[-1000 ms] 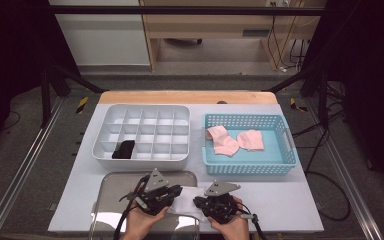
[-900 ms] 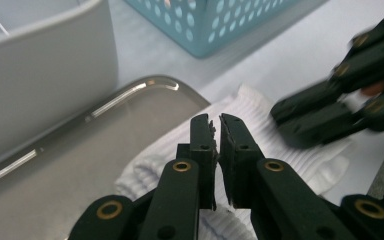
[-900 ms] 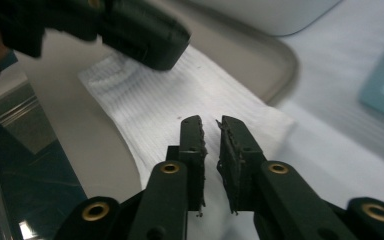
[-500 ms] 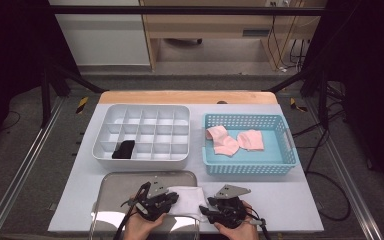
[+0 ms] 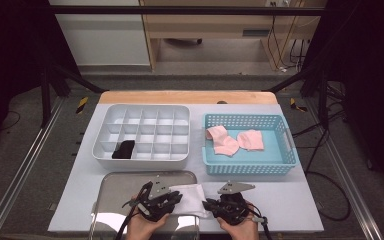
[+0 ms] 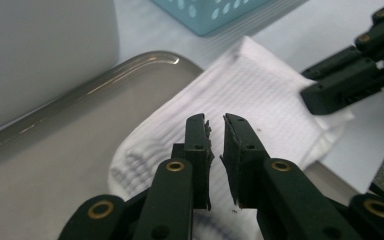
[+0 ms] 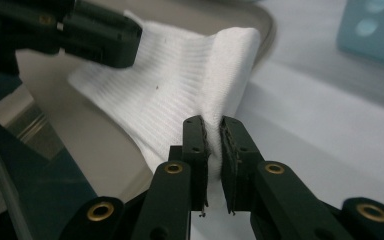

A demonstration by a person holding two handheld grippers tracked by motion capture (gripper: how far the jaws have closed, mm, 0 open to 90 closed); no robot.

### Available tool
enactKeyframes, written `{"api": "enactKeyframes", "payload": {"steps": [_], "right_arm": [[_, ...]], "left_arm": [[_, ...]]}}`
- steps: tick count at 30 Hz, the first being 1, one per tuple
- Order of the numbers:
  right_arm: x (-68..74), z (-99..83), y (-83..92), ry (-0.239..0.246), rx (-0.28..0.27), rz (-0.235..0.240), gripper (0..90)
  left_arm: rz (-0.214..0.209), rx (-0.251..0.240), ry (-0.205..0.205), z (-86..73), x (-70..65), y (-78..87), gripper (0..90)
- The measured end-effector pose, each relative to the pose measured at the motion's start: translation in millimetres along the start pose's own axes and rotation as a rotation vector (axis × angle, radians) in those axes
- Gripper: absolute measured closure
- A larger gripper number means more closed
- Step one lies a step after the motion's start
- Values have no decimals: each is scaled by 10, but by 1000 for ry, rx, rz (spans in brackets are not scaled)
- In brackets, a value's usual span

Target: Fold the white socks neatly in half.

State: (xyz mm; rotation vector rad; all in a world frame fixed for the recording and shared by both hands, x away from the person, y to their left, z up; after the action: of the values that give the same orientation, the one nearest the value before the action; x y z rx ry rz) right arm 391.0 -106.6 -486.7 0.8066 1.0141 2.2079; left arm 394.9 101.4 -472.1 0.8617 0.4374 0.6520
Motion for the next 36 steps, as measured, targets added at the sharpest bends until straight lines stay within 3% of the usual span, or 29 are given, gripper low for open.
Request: {"api": "enactKeyframes", "payload": {"steps": [3, 9, 13, 16, 17, 21, 23, 29, 36], "right_arm": [[-3, 69, 49, 7, -12, -12, 819], [39, 128, 81, 39, -19, -25, 819], [71, 164, 98, 72, -22, -22, 818], [93, 178, 102, 80, -19, -22, 819], [101, 186, 100, 85, -16, -26, 819], [107, 198, 99, 86, -10, -28, 818], [105, 211, 94, 84, -9, -28, 817], [128, 235, 94, 82, -5, -34, 817], [218, 307, 89, 112, -18, -29, 818]], "left_arm": [[0, 24, -6, 56, -63, -122, 836], [-7, 77, 3, 121, -53, -274, 845], [-15, 69, 12, 135, -21, -214, 821], [-7, 14, 35, 116, 63, -68, 822], [12, -13, 56, 82, 157, 56, 826], [49, -31, 87, -12, 303, 218, 831], [88, -21, 104, -150, 414, 292, 835], [68, 33, 141, -367, 488, 195, 850], [57, 46, 125, -369, 385, 97, 878]]}}
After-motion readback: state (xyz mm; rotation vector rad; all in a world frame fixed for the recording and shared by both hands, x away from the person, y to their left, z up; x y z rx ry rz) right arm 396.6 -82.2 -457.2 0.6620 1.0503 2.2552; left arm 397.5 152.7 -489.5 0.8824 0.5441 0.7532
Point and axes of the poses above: each handheld gripper's, and its own axes: y roughly backward along the jaws, z roughly out of its top, x roughly to its left, the point moved 3 cm from there along -y, roughly forward along the jaws, and after that the axes turned 15 degrees about x, right-handed, at the moved point
